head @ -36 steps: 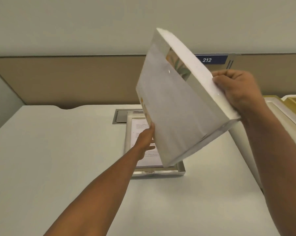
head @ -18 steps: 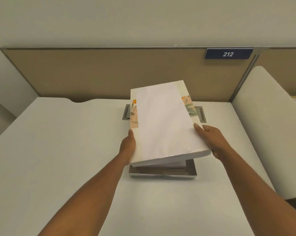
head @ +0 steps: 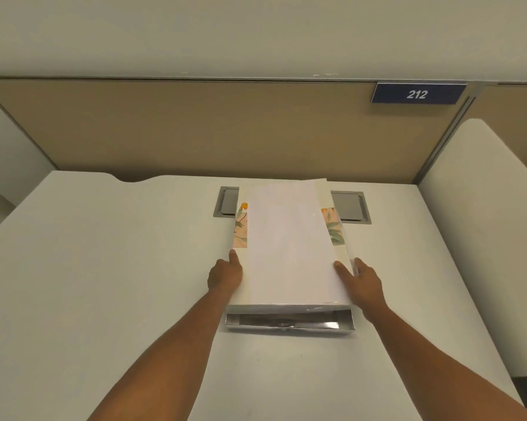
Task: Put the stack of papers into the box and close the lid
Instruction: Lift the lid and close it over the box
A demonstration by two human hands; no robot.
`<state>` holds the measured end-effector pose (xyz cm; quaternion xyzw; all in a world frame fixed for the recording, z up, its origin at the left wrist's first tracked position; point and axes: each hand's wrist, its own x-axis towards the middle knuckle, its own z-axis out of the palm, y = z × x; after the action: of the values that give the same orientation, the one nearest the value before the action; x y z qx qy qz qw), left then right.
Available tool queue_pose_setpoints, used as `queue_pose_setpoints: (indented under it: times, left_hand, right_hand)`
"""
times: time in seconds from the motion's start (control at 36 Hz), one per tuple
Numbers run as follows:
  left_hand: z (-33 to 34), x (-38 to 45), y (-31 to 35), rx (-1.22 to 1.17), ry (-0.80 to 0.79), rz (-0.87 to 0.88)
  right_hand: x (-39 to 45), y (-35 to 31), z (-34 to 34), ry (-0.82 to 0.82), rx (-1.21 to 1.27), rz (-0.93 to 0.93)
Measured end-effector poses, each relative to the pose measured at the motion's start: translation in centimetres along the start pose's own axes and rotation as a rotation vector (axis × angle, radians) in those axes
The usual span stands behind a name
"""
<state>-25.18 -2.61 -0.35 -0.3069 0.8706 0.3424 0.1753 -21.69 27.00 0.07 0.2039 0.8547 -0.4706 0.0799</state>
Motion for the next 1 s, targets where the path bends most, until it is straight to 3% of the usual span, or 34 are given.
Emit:
queue_pose_setpoints:
  times: [0.78,1.0]
  left_hand:
    - [0.9,-4.3,-7.3,0.120,-0.035,0.076]
    - [1.1,-7.3,-8.8,0.119,-0.156,-0.084]
  right_hand:
    - [-5.2,2.6,-0.9,-0.109,-0.157,0.012]
    - [-7.0,3.7,-1.7,-0.207,-0.270,0.181]
